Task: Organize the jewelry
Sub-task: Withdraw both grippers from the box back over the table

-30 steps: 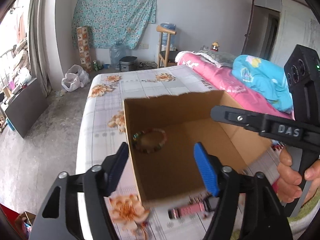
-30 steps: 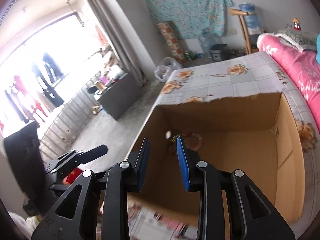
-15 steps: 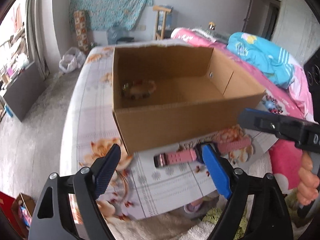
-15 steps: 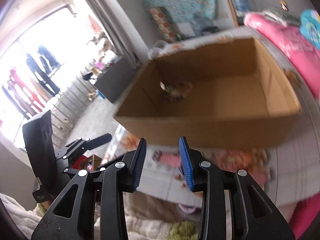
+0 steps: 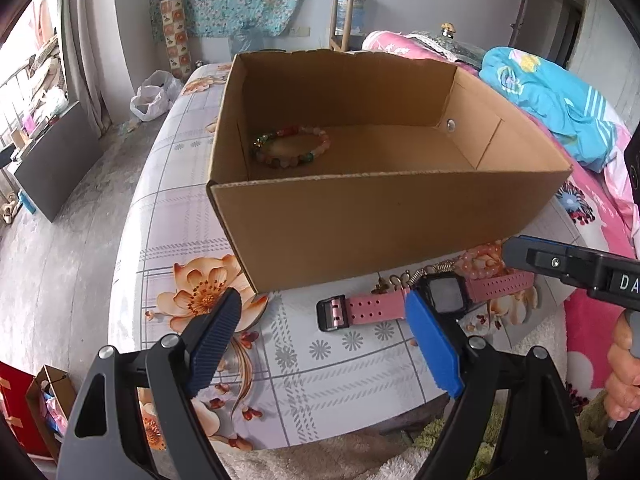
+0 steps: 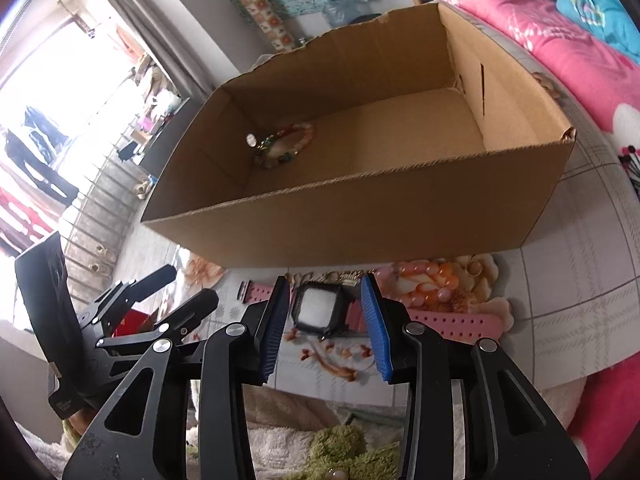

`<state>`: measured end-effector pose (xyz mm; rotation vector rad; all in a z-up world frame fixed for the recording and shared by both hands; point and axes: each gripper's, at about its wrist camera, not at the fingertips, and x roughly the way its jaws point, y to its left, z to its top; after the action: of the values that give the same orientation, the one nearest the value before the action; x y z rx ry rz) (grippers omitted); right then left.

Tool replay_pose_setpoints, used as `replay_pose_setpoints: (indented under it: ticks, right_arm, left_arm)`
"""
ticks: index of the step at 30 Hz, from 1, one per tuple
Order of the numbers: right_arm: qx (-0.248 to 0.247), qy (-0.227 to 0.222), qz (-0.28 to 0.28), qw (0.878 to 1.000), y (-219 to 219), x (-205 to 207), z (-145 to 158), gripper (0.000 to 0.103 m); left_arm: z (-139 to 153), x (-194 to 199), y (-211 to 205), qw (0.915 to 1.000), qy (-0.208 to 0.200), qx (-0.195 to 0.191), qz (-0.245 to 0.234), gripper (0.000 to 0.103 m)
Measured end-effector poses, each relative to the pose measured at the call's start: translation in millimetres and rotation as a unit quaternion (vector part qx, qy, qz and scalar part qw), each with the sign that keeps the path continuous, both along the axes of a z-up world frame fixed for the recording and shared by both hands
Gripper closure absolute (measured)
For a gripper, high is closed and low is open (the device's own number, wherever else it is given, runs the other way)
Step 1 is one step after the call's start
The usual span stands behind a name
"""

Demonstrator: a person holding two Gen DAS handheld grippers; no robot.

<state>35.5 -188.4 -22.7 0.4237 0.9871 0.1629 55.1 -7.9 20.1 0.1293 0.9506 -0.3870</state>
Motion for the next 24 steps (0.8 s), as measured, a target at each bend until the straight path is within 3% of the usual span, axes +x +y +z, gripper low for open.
replay_pose_setpoints:
  ticks: [24]
  right_arm:
    - [0.004,0.000,-0.035,0.999,-30,10,1,0.061]
  left_arm:
    - [-1,19,-11,0.9996,0.003,-0.019,0.020,0.020]
